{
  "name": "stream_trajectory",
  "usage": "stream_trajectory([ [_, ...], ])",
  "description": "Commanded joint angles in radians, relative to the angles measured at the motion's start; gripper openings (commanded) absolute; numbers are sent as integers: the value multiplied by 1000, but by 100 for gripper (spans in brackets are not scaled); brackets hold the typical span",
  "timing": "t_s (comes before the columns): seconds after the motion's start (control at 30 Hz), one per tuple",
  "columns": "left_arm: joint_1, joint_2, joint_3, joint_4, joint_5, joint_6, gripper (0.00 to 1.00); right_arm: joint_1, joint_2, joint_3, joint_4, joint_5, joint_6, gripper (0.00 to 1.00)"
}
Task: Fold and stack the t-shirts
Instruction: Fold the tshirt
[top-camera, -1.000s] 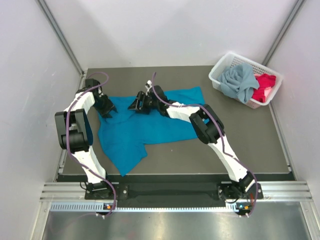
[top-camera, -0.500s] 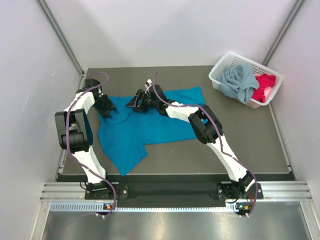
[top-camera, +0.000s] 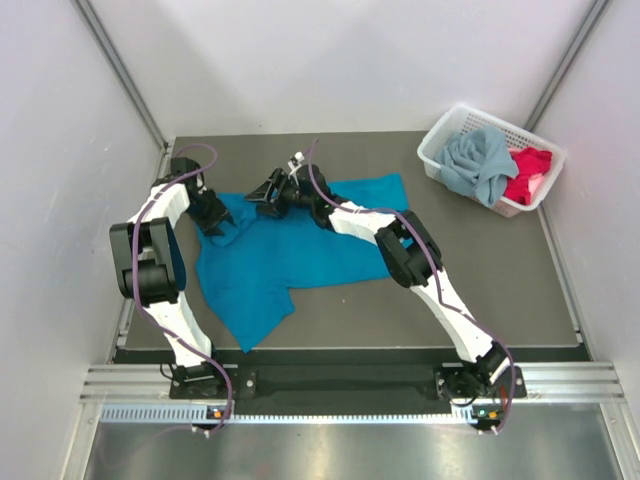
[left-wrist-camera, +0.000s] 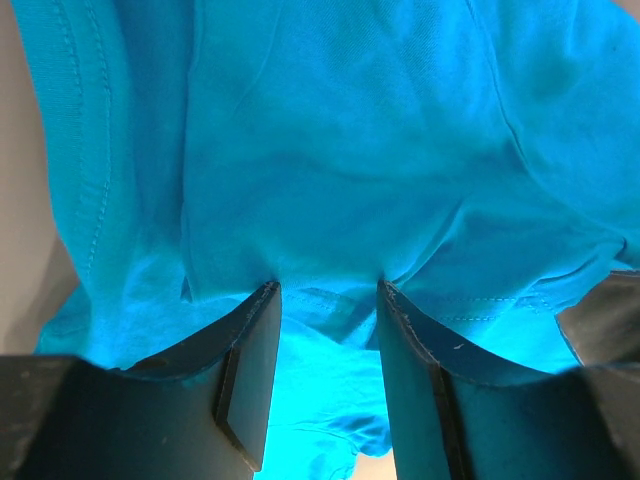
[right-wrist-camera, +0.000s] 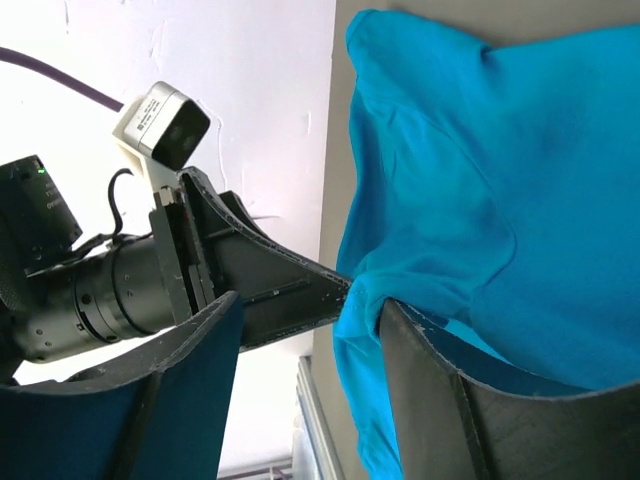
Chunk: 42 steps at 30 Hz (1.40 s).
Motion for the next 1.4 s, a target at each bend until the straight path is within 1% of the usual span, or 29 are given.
stream_trajectory([
  [0.0, -1, -53, 27, -16, -14, 19, 48, 8, -4, 1, 44, -27, 19, 57],
  [0.07, -1, -50, 32, -16, -13, 19, 48, 6, -45, -50, 56, -41, 7, 56],
  [0.13, -1, -48, 36, -18, -16, 20, 48, 8, -90, -134, 57, -42, -27, 55],
  [0.2, -1, -48, 35, -19, -19, 20, 49, 8, -105, -185, 67, -53, -37, 53],
  [0.47, -1, -50, 35, -21, -16, 24, 49, 15, -118, -197, 32, -77, -91, 46],
  [0.5, -1, -51, 33, -19, -16, 24, 48, 15, -119, -197, 23, -79, -102, 42],
  [0.63, -1, -48, 36, -21, -16, 24, 48, 15, -118, -185, 21, -88, -108, 33],
  [0.67, -1, -48, 38, -21, -16, 24, 48, 15, -118, -176, 18, -90, -110, 26],
  [0.73, 1, -54, 38, -22, -24, 28, 48, 11, -131, -180, 10, -91, -108, 23],
  [0.87, 1, -62, 39, -25, -33, 36, 49, -2, -174, -223, 6, -93, -80, 8],
  [0.93, 1, -63, 39, -25, -36, 40, 49, -8, -194, -229, -22, -102, -61, 5],
  [0.97, 1, -63, 39, -27, -37, 42, 49, -11, -197, -226, -35, -105, -47, 1],
  [1.17, 5, -76, 44, -34, -57, 56, 50, -23, -200, -231, -94, -148, 50, 0],
  [1.37, 14, -114, 36, -42, -91, 66, 54, -26, -194, -231, -144, -162, 108, 0],
])
